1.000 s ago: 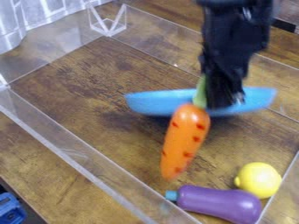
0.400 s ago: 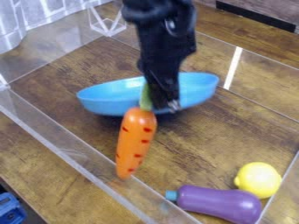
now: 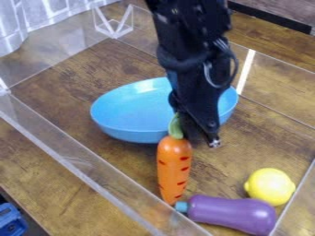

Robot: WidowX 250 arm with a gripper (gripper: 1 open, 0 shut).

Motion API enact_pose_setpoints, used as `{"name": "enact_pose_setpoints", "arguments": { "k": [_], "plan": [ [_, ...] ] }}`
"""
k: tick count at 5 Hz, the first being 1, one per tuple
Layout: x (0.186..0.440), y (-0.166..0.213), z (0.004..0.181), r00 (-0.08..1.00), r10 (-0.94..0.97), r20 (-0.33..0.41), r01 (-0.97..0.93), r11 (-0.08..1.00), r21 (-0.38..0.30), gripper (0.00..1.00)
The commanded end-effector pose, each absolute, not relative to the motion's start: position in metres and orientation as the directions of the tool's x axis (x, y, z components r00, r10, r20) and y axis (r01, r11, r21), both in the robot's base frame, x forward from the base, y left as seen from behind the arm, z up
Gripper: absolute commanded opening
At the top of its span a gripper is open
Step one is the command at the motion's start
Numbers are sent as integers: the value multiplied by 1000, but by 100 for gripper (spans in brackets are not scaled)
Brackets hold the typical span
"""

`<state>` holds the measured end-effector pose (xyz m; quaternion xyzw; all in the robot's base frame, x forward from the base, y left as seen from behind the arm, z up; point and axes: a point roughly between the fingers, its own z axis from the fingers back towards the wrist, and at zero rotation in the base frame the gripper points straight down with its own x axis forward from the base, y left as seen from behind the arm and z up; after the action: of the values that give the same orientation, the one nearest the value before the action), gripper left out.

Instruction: Put the carrot on the blue tray

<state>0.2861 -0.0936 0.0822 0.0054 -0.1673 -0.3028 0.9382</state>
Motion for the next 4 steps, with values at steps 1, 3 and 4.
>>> {"name": "enact_pose_setpoints", "arguments": {
  "k": [1,3,4],
  "plan": [
    [295,-90,90,778,-532,336,523,843,124,0],
    [307,-111,100,766,-537,353,534,838,116,0],
    [313,-120,97,763,-542,352,542,833,110,0]
  ]
}}
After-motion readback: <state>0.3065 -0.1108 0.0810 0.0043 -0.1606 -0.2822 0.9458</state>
